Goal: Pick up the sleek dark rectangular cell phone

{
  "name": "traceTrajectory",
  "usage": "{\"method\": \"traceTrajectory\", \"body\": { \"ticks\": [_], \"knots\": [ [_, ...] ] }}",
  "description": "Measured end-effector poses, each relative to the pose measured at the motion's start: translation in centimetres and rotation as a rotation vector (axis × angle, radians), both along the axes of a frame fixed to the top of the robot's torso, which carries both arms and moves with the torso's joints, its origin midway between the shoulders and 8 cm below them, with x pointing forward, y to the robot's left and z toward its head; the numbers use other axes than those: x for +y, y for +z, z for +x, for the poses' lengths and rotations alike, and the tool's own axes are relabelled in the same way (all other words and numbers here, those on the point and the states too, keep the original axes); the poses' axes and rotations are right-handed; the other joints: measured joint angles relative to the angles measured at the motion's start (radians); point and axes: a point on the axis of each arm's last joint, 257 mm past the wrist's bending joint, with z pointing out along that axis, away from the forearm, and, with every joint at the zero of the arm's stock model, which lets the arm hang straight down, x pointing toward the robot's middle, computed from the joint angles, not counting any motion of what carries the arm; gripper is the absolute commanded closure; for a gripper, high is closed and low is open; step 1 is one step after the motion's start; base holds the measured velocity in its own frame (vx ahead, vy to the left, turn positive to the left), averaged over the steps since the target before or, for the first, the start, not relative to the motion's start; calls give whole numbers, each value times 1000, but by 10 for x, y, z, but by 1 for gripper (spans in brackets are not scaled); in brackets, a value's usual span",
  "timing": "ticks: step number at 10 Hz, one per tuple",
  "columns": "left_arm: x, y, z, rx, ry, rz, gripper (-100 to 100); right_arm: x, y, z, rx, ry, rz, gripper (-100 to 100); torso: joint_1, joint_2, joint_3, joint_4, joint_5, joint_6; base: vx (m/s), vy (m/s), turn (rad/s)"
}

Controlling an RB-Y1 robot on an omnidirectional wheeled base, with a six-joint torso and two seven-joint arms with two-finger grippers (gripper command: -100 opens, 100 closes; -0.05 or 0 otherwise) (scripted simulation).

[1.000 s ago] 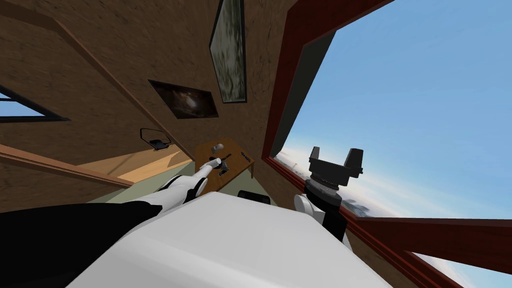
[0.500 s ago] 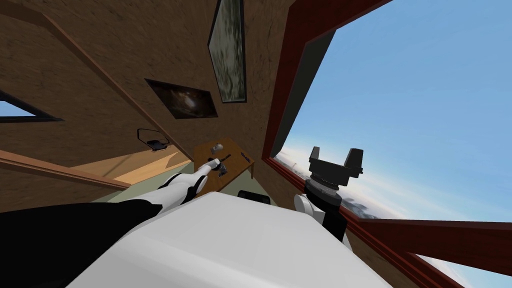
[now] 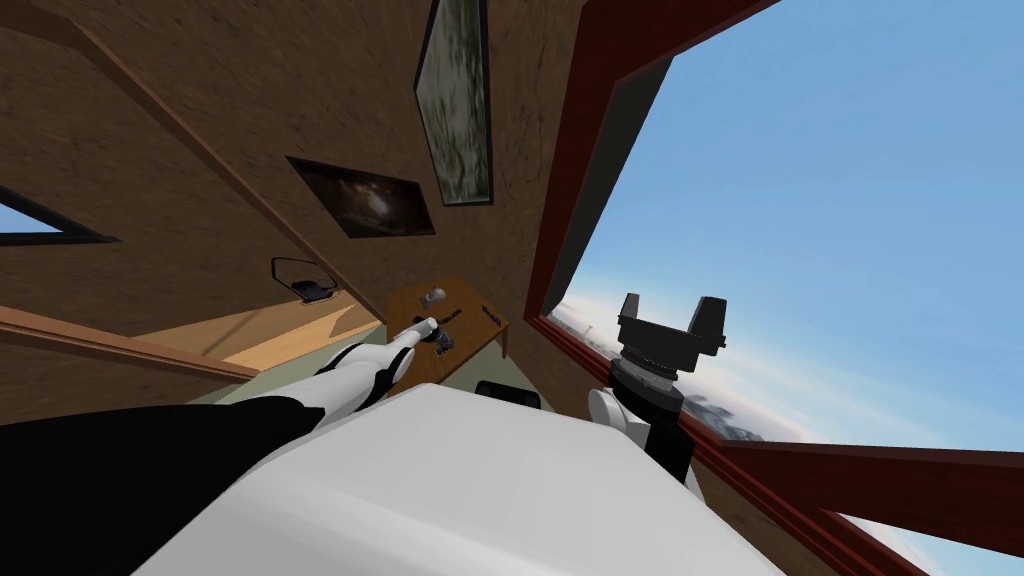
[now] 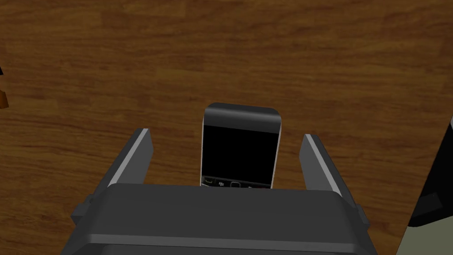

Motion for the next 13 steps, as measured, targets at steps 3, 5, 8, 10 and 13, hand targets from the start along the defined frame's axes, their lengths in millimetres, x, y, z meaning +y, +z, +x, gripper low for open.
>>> {"method": "traceTrajectory", "body": {
  "ticks": [3, 5, 8, 10, 13],
  "knots": [
    [4, -9, -26, 68, 58, -41, -100, 0, 0, 0, 0, 0, 0, 0, 1, -1, -1, 0, 0, 0, 25, 20, -12],
    [4, -16, -45, 114, 80, -56, -100, 0, 0, 0, 0, 0, 0, 0, 0, 0, 0, 0, 0, 0, 17, 15, -2],
    [6, -16, -48, 122, 103, -64, 0, 0, 0, 0, 0, 0, 0, 0, 0, 0, 0, 0, 0, 0, 6, 6, -1],
    [6, -17, -49, 120, 93, -59, -100, 0, 0, 0, 0, 0, 0, 0, -1, 0, 0, 0, 0, 0, 32, -3, 69],
    [4, -19, -50, 121, 88, -58, -100, 0, 0, 0, 0, 0, 0, 0, -1, -1, -1, 0, 0, 0, 35, -4, 67]
  ]
}}
